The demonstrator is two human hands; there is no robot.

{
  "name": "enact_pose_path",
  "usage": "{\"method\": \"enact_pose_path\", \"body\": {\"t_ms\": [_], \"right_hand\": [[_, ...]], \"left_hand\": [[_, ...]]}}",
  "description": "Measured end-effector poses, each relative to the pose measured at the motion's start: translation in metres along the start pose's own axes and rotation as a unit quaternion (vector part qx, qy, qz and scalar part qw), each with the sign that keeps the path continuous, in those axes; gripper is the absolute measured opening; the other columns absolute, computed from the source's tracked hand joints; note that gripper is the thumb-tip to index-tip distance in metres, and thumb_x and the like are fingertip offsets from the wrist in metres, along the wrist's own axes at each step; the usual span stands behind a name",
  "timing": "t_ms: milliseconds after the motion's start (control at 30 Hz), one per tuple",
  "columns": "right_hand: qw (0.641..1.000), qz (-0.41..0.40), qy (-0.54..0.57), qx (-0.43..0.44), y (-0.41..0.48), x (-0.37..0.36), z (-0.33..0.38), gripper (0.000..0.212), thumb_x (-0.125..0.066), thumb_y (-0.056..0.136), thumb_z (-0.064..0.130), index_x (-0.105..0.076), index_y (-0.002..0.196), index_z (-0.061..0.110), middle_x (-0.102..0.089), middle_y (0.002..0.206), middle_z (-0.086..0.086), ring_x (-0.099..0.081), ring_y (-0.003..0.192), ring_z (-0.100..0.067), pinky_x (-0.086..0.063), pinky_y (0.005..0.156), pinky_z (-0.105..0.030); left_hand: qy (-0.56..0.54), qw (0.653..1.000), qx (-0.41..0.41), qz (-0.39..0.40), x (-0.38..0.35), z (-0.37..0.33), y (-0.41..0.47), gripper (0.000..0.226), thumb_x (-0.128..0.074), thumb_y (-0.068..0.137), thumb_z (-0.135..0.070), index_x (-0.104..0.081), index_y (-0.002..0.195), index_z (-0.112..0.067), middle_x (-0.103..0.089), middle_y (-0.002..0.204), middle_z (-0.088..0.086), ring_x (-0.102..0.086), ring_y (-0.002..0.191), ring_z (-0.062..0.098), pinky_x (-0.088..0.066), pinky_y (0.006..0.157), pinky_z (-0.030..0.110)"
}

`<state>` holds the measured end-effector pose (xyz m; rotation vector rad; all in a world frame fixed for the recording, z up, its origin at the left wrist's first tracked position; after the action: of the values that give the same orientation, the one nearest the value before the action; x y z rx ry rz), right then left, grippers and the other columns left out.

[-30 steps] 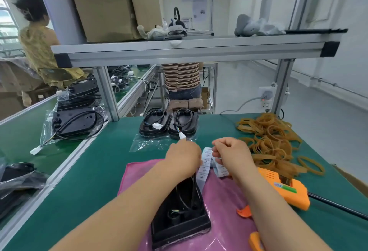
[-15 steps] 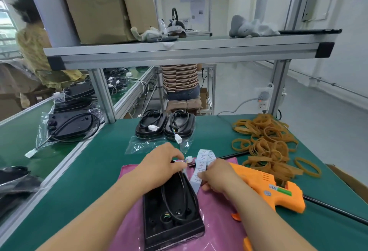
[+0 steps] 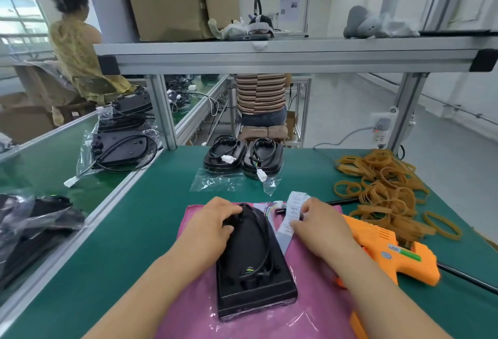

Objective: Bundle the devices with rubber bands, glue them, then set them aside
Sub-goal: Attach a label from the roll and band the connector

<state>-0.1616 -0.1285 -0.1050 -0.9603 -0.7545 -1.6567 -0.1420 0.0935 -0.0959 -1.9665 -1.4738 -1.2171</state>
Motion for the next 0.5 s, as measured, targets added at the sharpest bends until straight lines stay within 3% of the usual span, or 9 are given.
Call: {"method": "enact_pose_path", "body": {"t_ms": [100, 167, 300, 367, 500], "right_hand": [[0.997, -0.034, 0.051, 0.054, -0.007, 0.004, 0.015, 0.016, -0.064, 0.084, 0.029, -0.050, 0.077, 0.027, -0.054, 0.077, 0.011, -0.056, 0.085, -0.019, -0.036, 0.067, -0.031], [0.992, 0.019, 0.096, 0.082, -0.012, 0.003, 0.027, 0.016, -0.066, 0.085, 0.032, -0.056, 0.075, 0.026, -0.057, 0.070, 0.011, -0.056, 0.075, -0.012, -0.039, 0.065, -0.026], [0.978, 0.112, 0.142, 0.099, -0.019, 0.004, 0.035, 0.024, -0.073, 0.081, 0.043, -0.059, 0.081, 0.024, -0.060, 0.070, 0.011, -0.057, 0.063, -0.003, -0.042, 0.061, -0.020], [0.964, 0.173, 0.180, 0.087, -0.021, 0.007, 0.034, 0.026, -0.077, 0.080, 0.035, -0.057, 0.085, 0.020, -0.060, 0.066, 0.009, -0.059, 0.054, -0.003, -0.044, 0.056, -0.018], [0.958, 0.210, 0.177, 0.077, -0.023, 0.010, 0.032, 0.027, -0.078, 0.081, 0.013, -0.053, 0.089, 0.018, -0.061, 0.068, 0.004, -0.055, 0.048, 0.000, -0.041, 0.049, -0.012]], "left_hand": [[0.004, 0.999, -0.002, -0.041, -0.008, 0.002, -0.005, 0.042, -0.056, 0.093, 0.000, -0.063, 0.129, -0.021, -0.054, 0.126, -0.008, -0.047, 0.111, 0.004, -0.024, 0.086, -0.003], [0.009, 0.998, -0.008, -0.063, -0.011, 0.001, -0.006, 0.041, -0.058, 0.093, -0.003, -0.063, 0.128, -0.023, -0.055, 0.123, -0.009, -0.049, 0.113, 0.007, -0.027, 0.089, 0.004], [-0.053, 0.991, 0.017, -0.124, -0.013, -0.005, -0.012, 0.038, -0.059, 0.089, -0.002, -0.068, 0.118, -0.023, -0.053, 0.100, -0.016, -0.048, 0.089, -0.006, -0.029, 0.081, -0.001], [-0.067, 0.986, 0.032, -0.148, -0.015, -0.009, -0.014, 0.036, -0.058, 0.087, -0.002, -0.069, 0.115, -0.022, -0.049, 0.095, -0.018, -0.046, 0.087, -0.011, -0.028, 0.079, -0.002], [-0.057, 0.986, 0.035, -0.151, -0.022, -0.014, -0.014, 0.038, -0.055, 0.089, -0.001, -0.067, 0.119, -0.018, -0.052, 0.107, -0.006, -0.049, 0.099, 0.008, -0.035, 0.089, 0.016]]}}
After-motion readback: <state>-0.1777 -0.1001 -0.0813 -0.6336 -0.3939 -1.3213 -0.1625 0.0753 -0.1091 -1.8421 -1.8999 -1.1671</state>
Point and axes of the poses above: each hand's wrist, its own y-axis towards the middle knuckle, its own x-axis out of the back of the hand, z = x × y, the point moved 1 cm from there along y, towards the middle knuckle
